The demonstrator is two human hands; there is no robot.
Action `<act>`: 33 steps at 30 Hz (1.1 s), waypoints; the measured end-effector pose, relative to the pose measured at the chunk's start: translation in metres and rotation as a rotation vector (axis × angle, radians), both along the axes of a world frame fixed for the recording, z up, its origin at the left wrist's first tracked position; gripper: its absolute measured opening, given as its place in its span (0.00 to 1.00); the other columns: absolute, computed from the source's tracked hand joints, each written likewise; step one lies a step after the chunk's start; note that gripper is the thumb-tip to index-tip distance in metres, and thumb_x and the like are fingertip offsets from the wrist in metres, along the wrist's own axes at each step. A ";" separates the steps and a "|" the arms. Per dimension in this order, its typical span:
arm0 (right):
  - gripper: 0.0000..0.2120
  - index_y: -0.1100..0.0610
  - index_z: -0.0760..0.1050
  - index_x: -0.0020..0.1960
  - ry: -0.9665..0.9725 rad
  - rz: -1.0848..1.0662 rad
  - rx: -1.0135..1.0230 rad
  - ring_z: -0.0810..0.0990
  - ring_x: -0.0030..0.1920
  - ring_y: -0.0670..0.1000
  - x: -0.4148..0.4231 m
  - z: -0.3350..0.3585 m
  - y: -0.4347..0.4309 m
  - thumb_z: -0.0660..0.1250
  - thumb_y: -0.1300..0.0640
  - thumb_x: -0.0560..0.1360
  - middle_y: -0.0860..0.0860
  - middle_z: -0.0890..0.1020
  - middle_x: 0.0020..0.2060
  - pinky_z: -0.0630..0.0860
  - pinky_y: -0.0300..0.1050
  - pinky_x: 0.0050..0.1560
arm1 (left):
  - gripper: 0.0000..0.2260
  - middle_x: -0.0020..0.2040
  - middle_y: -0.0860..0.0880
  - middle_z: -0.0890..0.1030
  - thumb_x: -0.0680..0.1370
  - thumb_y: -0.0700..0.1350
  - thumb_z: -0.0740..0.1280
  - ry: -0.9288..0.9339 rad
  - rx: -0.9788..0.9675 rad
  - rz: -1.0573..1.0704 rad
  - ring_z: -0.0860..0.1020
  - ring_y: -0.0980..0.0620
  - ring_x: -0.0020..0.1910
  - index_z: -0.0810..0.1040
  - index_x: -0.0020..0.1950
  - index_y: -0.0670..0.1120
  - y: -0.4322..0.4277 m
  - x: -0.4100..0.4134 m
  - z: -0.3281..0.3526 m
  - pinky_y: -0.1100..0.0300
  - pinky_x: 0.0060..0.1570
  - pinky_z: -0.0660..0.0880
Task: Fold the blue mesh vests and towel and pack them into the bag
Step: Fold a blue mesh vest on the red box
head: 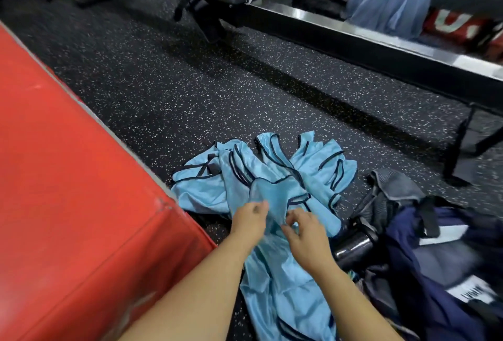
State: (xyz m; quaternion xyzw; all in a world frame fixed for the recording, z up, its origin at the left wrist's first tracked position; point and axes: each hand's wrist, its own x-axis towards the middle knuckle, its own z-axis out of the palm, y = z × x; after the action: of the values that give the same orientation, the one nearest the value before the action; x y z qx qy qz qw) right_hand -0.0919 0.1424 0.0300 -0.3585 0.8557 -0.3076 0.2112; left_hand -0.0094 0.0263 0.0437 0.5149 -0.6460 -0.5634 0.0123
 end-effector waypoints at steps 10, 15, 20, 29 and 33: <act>0.11 0.47 0.76 0.33 -0.427 -0.081 -0.211 0.79 0.42 0.52 0.052 0.086 0.024 0.67 0.63 0.68 0.50 0.81 0.37 0.75 0.47 0.46 | 0.05 0.43 0.42 0.79 0.77 0.39 0.67 0.087 0.287 0.278 0.74 0.47 0.40 0.79 0.41 0.45 0.023 0.043 0.075 0.61 0.33 0.66; 0.04 0.59 0.76 0.44 -0.796 -0.532 -0.286 0.76 0.39 0.52 0.047 0.117 0.025 0.65 0.60 0.77 0.54 0.81 0.39 0.70 0.44 0.40 | 0.03 0.42 0.48 0.81 0.81 0.42 0.65 0.187 0.237 0.124 0.76 0.54 0.36 0.79 0.50 0.46 0.026 0.065 0.124 0.63 0.36 0.70; 0.15 0.57 0.73 0.47 -1.060 -0.523 -0.115 0.73 0.35 0.50 0.055 0.157 0.010 0.62 0.44 0.79 0.54 0.79 0.41 0.69 0.42 0.35 | 0.08 0.40 0.49 0.78 0.81 0.42 0.64 0.317 0.174 -0.065 0.73 0.54 0.36 0.77 0.42 0.48 0.033 0.088 0.167 0.61 0.37 0.67; 0.07 0.61 0.75 0.44 -1.055 -0.362 -0.371 0.72 0.36 0.51 0.061 0.253 0.001 0.63 0.69 0.69 0.60 0.76 0.44 0.72 0.42 0.40 | 0.10 0.28 0.58 0.76 0.81 0.37 0.62 0.315 0.054 -0.263 0.71 0.62 0.28 0.76 0.41 0.47 0.050 0.127 0.228 0.67 0.33 0.66; 0.13 0.57 0.73 0.52 -1.189 -0.463 -0.735 0.68 0.33 0.51 0.063 0.280 0.002 0.56 0.71 0.77 0.57 0.69 0.32 0.71 0.39 0.34 | 0.03 0.40 0.45 0.80 0.79 0.38 0.67 0.242 -0.054 -0.285 0.75 0.51 0.39 0.80 0.46 0.42 0.055 0.135 0.240 0.57 0.49 0.72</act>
State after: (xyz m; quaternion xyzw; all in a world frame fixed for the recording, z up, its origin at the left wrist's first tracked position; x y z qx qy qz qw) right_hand -0.0293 0.1442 0.3101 0.0110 0.4921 -0.7538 0.4353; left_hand 0.1256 0.0809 0.2835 0.3460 -0.7213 -0.5996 0.0237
